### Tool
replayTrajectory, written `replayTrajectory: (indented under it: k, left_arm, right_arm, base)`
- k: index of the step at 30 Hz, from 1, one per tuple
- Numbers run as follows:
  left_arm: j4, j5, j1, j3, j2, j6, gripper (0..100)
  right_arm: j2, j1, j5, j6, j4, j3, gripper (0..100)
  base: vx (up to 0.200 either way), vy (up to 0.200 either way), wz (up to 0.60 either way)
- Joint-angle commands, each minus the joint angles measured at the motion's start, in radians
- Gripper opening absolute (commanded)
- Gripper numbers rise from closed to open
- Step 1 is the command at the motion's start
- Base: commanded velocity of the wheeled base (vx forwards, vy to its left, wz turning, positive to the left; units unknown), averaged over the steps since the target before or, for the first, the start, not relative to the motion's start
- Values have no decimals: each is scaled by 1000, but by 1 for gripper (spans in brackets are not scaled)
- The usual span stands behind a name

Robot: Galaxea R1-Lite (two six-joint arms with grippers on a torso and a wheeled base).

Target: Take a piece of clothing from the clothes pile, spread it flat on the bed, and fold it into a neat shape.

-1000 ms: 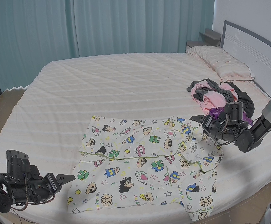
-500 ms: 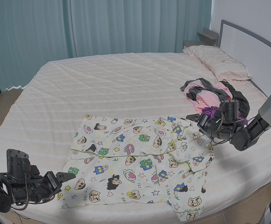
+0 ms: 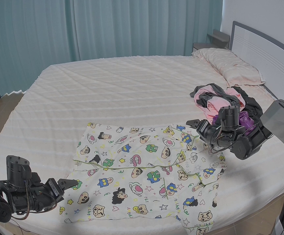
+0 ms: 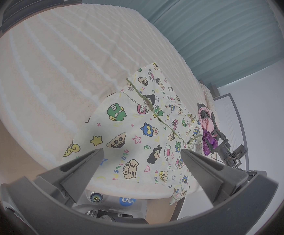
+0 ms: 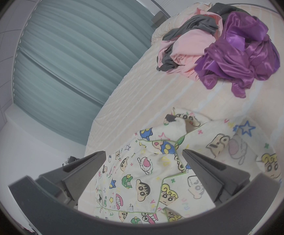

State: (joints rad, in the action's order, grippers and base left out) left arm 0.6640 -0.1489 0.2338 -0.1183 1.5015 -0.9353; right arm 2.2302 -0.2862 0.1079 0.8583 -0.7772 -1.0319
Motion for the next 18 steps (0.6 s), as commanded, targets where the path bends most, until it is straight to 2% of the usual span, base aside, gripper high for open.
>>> replayTrajectory:
  k: [1, 8, 12, 18]
  left_arm:
    - [0, -3, -1, -1, 3, -2, 100]
    - [0, -3, 1, 3, 13, 0, 100]
    - [0, -3, 2, 5, 23, 4, 100]
    - [2, 0, 1, -1, 39, -2, 100]
  right_arm:
    - [40, -25, -2, 2, 0, -11, 100]
    - [100, -74, -30, 4, -2, -34, 100]
    - [151, -90, -66, 4, 0, -80, 100]
    - [180, -94, -86, 4, 19, -123, 100]
  base:
    - [0, 0, 0]
    - [0, 0, 0]
    - [0, 0, 0]
    - [0, 0, 0]
